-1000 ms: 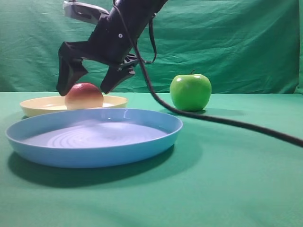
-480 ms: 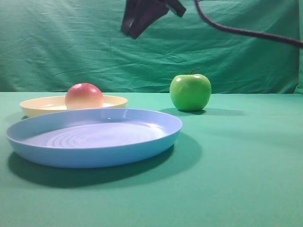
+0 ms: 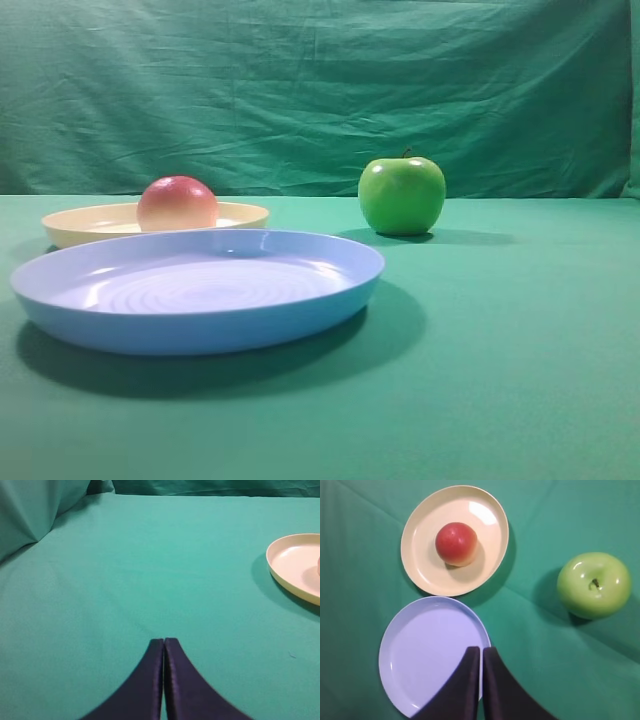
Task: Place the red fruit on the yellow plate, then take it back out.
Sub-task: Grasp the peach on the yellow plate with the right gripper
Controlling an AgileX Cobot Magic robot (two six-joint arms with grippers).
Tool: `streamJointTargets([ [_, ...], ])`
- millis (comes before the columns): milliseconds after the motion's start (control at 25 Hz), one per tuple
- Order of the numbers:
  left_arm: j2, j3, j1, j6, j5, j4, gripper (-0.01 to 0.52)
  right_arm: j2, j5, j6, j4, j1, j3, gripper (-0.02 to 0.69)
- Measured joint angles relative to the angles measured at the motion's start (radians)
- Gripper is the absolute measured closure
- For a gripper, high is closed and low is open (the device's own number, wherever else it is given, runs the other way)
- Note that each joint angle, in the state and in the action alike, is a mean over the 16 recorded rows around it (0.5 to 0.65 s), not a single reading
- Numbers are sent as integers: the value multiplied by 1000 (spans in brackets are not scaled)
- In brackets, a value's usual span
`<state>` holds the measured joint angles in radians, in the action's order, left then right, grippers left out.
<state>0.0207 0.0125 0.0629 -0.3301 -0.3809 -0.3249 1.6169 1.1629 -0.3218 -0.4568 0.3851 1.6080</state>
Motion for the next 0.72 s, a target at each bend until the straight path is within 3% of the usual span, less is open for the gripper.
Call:
streamJointTargets([
  [400,0,0,0,0,0,0,514,-291,-134,-19,-35,0,-325,665],
  [720,0,0,0,1,0,0,514,-498,-178,31,27,0,-463,665],
])
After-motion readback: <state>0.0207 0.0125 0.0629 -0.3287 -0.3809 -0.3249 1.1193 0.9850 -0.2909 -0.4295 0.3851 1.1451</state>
